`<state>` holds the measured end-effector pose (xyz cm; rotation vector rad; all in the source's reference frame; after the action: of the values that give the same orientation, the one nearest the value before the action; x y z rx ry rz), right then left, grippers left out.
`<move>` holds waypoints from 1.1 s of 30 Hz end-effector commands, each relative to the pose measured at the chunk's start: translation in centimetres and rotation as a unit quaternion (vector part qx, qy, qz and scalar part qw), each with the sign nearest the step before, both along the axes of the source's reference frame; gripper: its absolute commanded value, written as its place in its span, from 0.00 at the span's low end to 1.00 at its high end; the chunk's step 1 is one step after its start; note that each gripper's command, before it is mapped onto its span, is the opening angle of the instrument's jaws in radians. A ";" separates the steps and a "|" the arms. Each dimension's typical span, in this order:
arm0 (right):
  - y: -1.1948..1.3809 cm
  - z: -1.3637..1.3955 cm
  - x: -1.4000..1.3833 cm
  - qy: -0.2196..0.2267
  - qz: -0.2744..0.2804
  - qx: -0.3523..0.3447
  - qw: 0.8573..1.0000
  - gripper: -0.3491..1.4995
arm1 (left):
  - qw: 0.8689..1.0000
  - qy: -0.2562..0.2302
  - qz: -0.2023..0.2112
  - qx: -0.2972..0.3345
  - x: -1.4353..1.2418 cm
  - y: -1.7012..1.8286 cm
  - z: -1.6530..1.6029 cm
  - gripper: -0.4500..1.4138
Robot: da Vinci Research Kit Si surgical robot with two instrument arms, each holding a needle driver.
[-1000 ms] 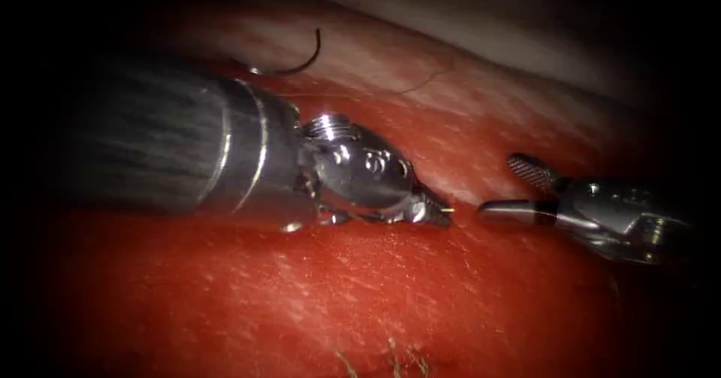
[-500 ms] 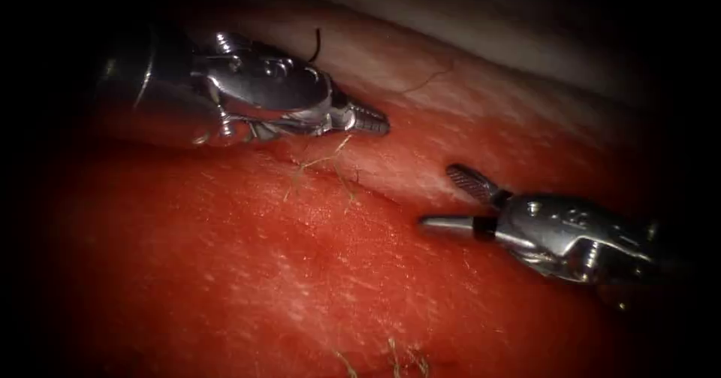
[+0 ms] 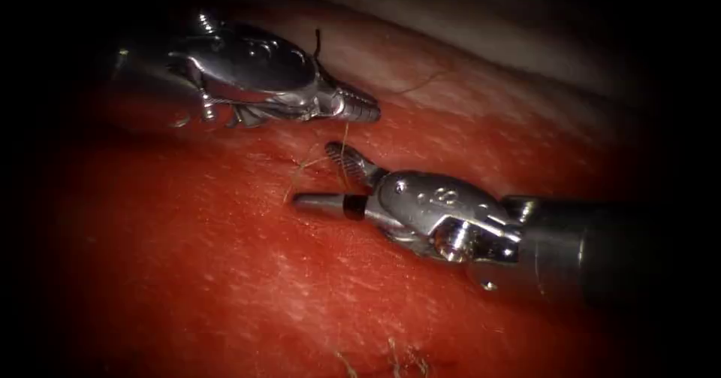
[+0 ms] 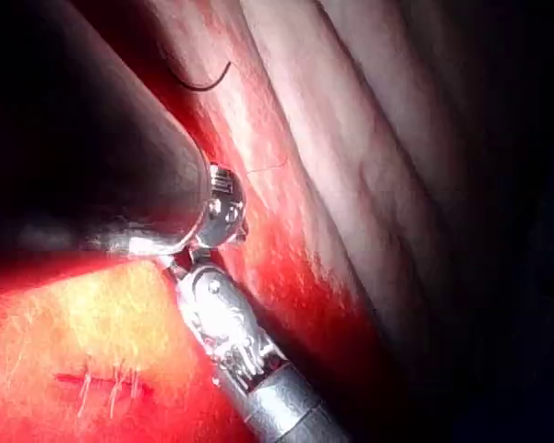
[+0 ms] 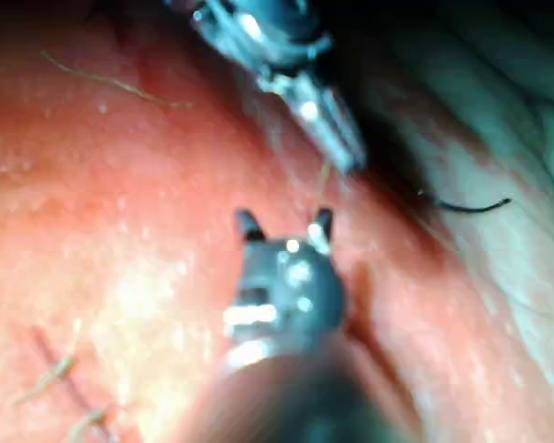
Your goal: Wound Closure
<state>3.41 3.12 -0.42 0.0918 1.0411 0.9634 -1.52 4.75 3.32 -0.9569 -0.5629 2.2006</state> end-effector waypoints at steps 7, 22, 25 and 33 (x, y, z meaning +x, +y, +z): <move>0.12 0.07 0.07 -0.003 0.006 -0.004 1.000 0.90 | 1.000 -0.001 0.003 -0.005 -0.06 -0.04 0.03 0.05; 0.15 0.29 0.19 -0.005 0.012 -0.014 1.000 0.90 | 1.000 -0.004 0.004 -0.004 -0.09 -0.05 -0.03 0.05; 0.14 0.32 0.21 -0.002 0.009 -0.015 1.000 0.89 | 1.000 -0.005 0.005 -0.003 -0.10 -0.06 -0.04 0.05; 0.11 0.30 0.29 0.033 -0.029 -0.016 0.999 0.00 | 1.000 -0.006 0.005 -0.003 -0.13 -0.08 -0.06 0.05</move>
<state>3.61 3.19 -0.14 0.1228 1.1148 0.8968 -1.61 4.69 3.19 -0.9733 -0.5690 2.2073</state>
